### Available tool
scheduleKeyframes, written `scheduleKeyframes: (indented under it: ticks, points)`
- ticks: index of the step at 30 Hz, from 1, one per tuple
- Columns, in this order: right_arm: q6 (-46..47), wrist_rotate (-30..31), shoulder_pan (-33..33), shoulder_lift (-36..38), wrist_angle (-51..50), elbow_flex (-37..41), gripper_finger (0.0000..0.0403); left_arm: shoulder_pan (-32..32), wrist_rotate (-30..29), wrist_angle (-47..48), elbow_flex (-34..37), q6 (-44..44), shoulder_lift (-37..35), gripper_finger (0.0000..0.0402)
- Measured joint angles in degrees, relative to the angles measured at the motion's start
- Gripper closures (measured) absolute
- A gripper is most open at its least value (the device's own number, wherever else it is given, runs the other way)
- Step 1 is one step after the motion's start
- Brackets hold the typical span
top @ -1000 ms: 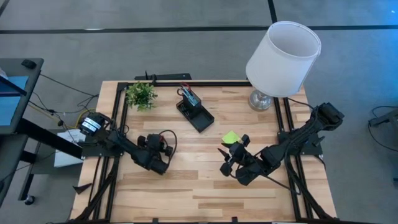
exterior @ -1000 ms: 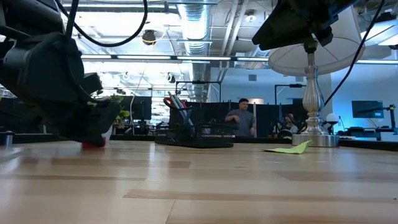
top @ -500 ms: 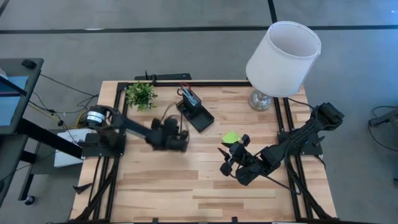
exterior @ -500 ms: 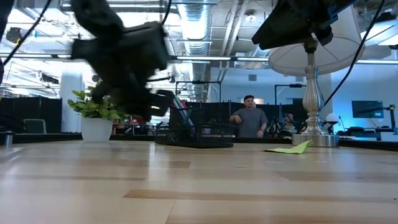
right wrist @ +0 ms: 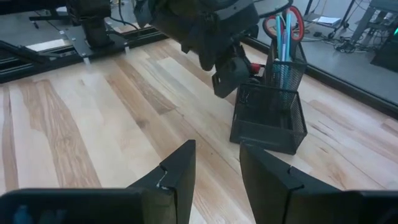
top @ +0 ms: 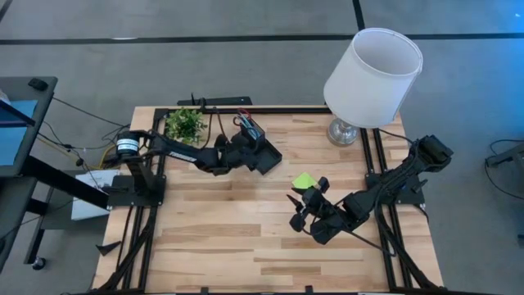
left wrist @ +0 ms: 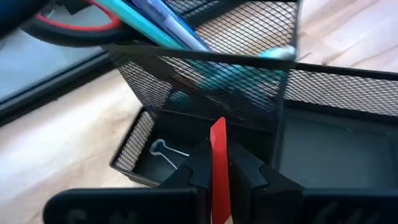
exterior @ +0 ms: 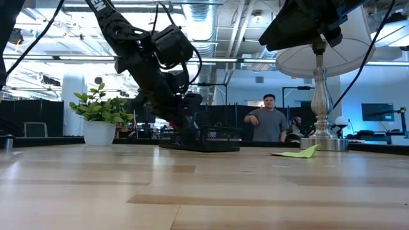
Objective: Pick and place office supplies into organizer
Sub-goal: Put the red eraser into the desk organizer, then put the green sticky notes into the desk organizer
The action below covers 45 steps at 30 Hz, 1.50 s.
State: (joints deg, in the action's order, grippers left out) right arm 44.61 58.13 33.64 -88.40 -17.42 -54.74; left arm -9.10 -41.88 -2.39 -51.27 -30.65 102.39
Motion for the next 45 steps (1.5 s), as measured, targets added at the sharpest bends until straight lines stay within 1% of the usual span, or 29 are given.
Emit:
scheduleKeyframes:
  ticks: [3, 6, 9, 13, 18, 24, 26, 28, 31, 41, 45]
  points:
    - [1.5, -0.2, 0.0, 0.0, 0.0, 0.0, 0.0283, -1.8, 0.5, -1.2, 0.0, 2.3, 0.0, 0.0391]
    - [2.0, -1.2, 0.0, 0.0, 0.0, 0.0, 0.0283, -4.4, 4.4, -1.5, 0.0, 4.5, 0.0, 0.0391]
    - [2.2, -1.5, 0.3, 0.0, 0.0, 0.0, 0.0283, -6.4, 5.2, -1.2, 0.0, 5.5, 0.0, 0.0391]
    - [2.3, -1.5, 0.5, 0.0, 0.0, 0.0, 0.0283, -7.8, 9.4, -1.1, 0.0, 6.3, 0.0, 0.0391]
    - [2.2, -1.5, 0.5, 0.0, 0.0, 0.0, 0.0283, -8.2, 9.4, -1.4, 0.0, 9.0, 0.0, 0.0390]
    - [1.6, -1.5, 0.5, 0.0, 0.0, 0.0, 0.0283, -10.1, 10.6, -0.3, 0.1, 9.3, 0.8, 0.0375]
    - [1.5, -1.5, 0.4, 0.0, 0.0, 0.0, 0.0283, -10.8, 11.8, -1.5, -0.1, 9.4, 1.6, 0.0370]
    - [1.4, -1.5, 0.4, 0.0, 0.0, 0.0, 0.0283, -11.3, 13.2, -1.2, 0.0, 9.4, 1.9, 0.0363]
    - [1.4, -1.5, 0.1, 0.0, 0.0, 0.0, 0.0283, -11.3, 12.6, -1.1, 0.0, 8.8, 1.9, 0.0349]
    - [-0.1, -1.3, 0.0, 0.0, 0.0, 0.0, 0.0283, -11.3, 13.1, -1.0, -0.4, 8.9, 1.9, 0.0276]
    - [-0.1, -1.3, 0.0, 0.0, 0.0, 0.0, 0.0283, -11.3, 14.2, 0.1, -0.5, 8.9, 1.8, 0.0272]
